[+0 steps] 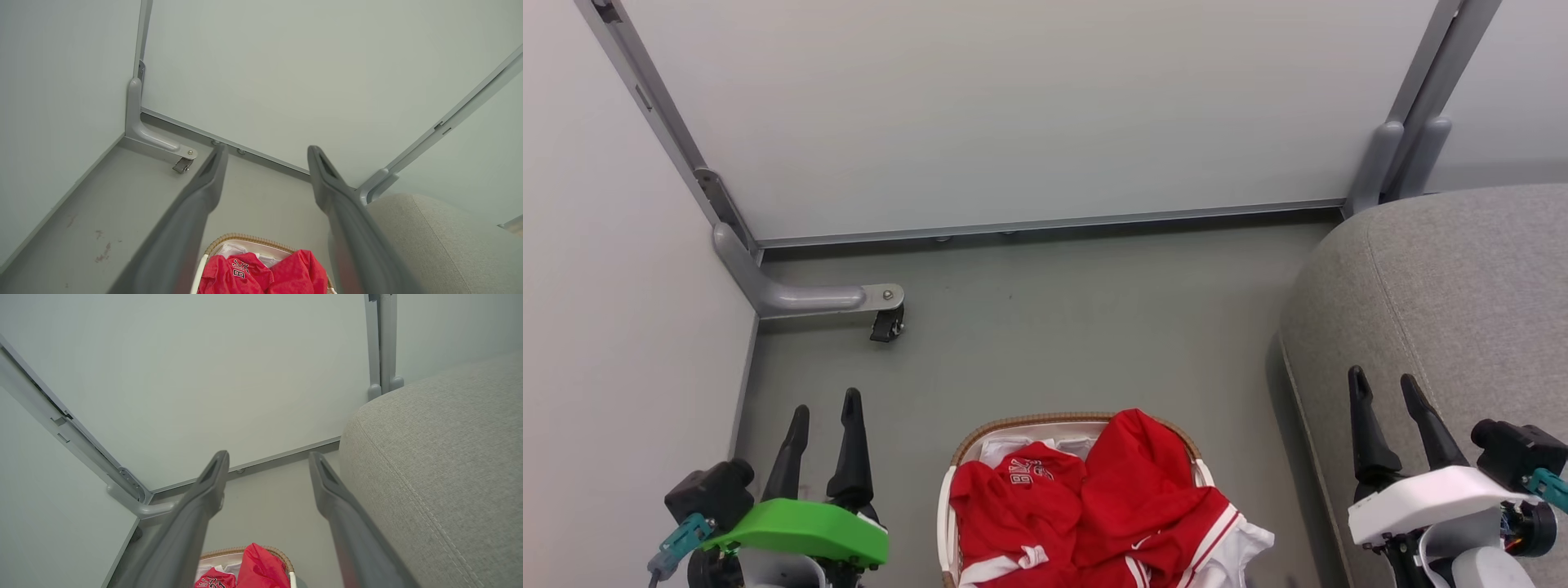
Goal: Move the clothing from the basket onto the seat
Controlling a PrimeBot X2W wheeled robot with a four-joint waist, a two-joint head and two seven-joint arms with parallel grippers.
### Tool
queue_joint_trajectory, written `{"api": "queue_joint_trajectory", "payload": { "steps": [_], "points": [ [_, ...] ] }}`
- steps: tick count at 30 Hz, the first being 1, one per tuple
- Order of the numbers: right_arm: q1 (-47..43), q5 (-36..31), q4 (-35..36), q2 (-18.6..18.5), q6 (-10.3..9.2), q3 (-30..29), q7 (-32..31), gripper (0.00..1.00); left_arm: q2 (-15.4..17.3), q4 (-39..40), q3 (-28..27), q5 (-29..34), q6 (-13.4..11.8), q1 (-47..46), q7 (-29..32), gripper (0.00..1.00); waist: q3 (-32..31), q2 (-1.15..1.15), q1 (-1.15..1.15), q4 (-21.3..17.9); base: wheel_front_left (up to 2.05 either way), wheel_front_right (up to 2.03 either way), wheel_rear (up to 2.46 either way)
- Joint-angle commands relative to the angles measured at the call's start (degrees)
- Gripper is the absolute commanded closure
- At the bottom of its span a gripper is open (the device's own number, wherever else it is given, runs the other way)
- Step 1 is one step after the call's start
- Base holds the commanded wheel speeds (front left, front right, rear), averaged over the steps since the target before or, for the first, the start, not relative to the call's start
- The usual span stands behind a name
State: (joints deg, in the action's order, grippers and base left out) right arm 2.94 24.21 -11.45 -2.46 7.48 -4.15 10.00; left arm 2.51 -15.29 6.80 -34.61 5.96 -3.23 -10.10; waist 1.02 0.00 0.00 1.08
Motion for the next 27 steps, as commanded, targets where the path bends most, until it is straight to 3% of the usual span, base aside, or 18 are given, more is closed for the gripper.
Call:
{"api": "queue_joint_trajectory", "payload": {
  "steps": [1, 27],
  "points": [
    [-0.37, -1.71, 0.2, -0.4, 0.01, 0.09, 0.56, 0.0, 0.42, -0.02, 0.12, 1.55, -0.08, 0.03, -0.47, 0.0, 0.01, 0.0, 0.0, 0.02, 0.0, 0.0, 0.0],
    [-1.16, -14.13, -0.69, -0.52, 0.01, 0.37, 3.68, 0.0, 0.5, -3.26, 1.47, 11.39, 0.28, 0.11, -3.57, 0.0, 0.22, 0.0, 0.0, 0.65, 0.0, 0.0, 0.0]
  ]
}}
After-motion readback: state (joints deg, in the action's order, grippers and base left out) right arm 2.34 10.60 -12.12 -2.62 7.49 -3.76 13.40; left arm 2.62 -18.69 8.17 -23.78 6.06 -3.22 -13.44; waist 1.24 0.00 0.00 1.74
